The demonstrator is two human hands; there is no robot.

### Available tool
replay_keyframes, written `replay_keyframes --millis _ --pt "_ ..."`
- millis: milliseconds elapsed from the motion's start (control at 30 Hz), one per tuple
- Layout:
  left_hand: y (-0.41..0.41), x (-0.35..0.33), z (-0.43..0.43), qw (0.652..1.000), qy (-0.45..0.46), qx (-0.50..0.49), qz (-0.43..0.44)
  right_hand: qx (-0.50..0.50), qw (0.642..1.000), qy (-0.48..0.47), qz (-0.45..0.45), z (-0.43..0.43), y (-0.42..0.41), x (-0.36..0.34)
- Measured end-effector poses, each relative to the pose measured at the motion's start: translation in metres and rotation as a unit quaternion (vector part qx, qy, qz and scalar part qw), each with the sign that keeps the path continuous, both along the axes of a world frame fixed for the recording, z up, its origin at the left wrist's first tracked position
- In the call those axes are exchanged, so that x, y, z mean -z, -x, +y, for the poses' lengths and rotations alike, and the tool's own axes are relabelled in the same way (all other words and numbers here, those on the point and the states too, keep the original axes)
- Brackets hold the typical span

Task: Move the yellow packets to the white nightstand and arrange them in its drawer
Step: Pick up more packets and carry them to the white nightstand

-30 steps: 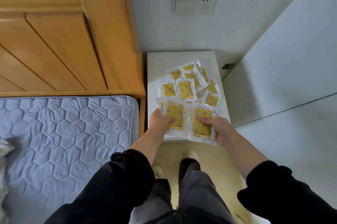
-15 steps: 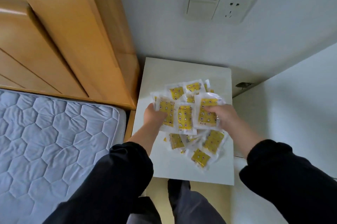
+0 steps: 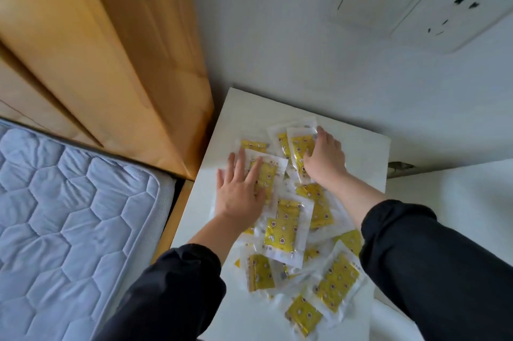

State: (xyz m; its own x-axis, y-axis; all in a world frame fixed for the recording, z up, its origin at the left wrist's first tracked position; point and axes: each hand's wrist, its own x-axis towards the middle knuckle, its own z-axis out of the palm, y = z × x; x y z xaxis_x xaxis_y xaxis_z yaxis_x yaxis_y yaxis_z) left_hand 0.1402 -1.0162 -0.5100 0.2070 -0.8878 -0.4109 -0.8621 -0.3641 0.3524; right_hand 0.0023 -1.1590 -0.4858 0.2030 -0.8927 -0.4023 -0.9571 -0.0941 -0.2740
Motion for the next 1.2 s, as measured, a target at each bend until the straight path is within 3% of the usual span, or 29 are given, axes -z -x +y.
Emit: replay_keyframes --millis 200,600,867,1200 --pt "-0.007 -0.002 -0.004 1.0 0.009 -0.005 -0.004 0.021 0.995 0.006 -0.096 0.001 0.004 -0.01" --pt "0.009 -0.03 0.007 0.998 -0.006 -0.055 -0.017 -0.078 0.985 0.086 -0.131 0.041 0.018 -0.015" --pt "-0.004 -0.078 0.002 0.993 0.089 -0.022 -0.08 -0.117 0.968 0.122 -0.187 0.052 0.001 -0.052" --pt "-0.031 -0.169 0.072 0.957 0.266 -0.055 -0.104 -0.179 0.909 0.254 -0.279 0.115 -0.032 -0.158"
